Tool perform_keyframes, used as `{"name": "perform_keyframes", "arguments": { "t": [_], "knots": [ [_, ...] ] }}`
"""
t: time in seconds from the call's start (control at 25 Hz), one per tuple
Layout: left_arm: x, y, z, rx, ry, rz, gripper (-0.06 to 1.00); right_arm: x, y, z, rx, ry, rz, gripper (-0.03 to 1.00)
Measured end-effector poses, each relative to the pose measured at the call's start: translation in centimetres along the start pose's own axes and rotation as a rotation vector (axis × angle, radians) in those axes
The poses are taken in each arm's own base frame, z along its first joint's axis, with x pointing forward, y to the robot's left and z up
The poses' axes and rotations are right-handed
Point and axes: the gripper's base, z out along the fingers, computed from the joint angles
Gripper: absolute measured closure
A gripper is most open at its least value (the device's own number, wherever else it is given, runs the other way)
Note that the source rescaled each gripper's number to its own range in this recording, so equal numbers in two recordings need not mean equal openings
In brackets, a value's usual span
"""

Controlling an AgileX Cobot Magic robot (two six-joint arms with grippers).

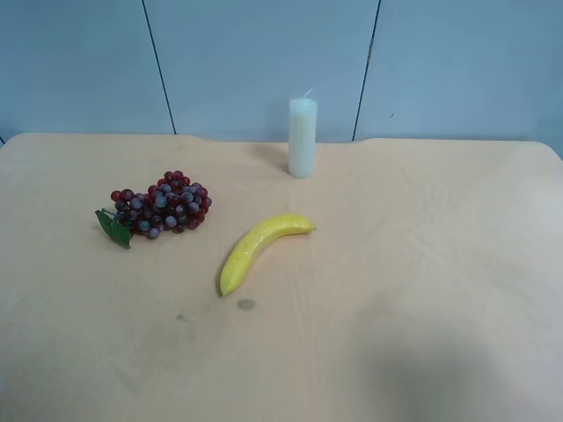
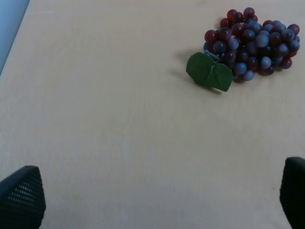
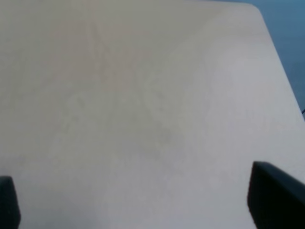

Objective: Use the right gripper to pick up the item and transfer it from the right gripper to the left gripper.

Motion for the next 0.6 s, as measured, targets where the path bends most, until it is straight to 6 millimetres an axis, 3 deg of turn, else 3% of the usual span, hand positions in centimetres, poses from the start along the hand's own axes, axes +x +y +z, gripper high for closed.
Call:
{"name": "perform_keyframes", "arguments": {
  "t": [0.6],
  "knots": [
    [0.00,0.00,0.00,0.000,0.000,0.000,-0.05,0.00,0.00,0.00,0.000,0.000,0.000,0.07]
  ]
}}
